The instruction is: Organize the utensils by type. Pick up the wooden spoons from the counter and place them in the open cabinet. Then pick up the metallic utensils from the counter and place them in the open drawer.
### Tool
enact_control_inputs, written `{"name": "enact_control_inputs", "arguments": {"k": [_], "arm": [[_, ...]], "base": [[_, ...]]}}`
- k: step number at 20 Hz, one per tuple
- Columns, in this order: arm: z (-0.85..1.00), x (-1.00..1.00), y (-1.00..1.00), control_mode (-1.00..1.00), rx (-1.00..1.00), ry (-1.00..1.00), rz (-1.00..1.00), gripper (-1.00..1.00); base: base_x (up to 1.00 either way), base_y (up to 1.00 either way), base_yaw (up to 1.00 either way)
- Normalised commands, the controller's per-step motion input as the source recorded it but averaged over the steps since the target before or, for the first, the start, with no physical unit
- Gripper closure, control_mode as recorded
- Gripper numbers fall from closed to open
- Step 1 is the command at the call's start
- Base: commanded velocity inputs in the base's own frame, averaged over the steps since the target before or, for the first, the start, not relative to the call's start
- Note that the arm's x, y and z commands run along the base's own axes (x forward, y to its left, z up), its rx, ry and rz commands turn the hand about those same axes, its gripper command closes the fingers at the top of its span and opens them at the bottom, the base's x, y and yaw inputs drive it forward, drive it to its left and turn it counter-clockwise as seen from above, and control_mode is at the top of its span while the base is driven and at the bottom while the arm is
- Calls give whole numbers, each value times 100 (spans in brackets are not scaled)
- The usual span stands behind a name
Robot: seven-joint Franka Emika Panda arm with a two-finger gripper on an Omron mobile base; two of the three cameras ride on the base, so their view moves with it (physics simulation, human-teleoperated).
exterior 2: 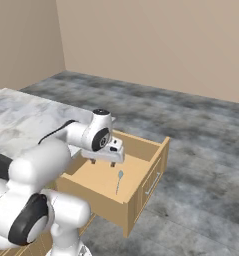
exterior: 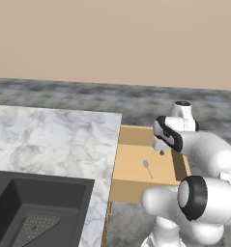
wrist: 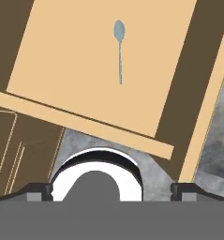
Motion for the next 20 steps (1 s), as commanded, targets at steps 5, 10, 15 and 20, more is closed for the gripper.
{"name": "enact_control_inputs", "arguments": {"k": [5, 10, 15, 20], "arm": [[26, -51, 9, -100, 0, -11, -14, -100], [32, -44, 12, -100, 0, -18, -20, -100], [31, -40, 14, -100, 0, -22, -10, -100], [4, -7, 0, -100, 0, -5, 0, -100]], "base": [[0, 0, 0], [0, 0, 0], [0, 0, 0], [0, 0, 0]]}}
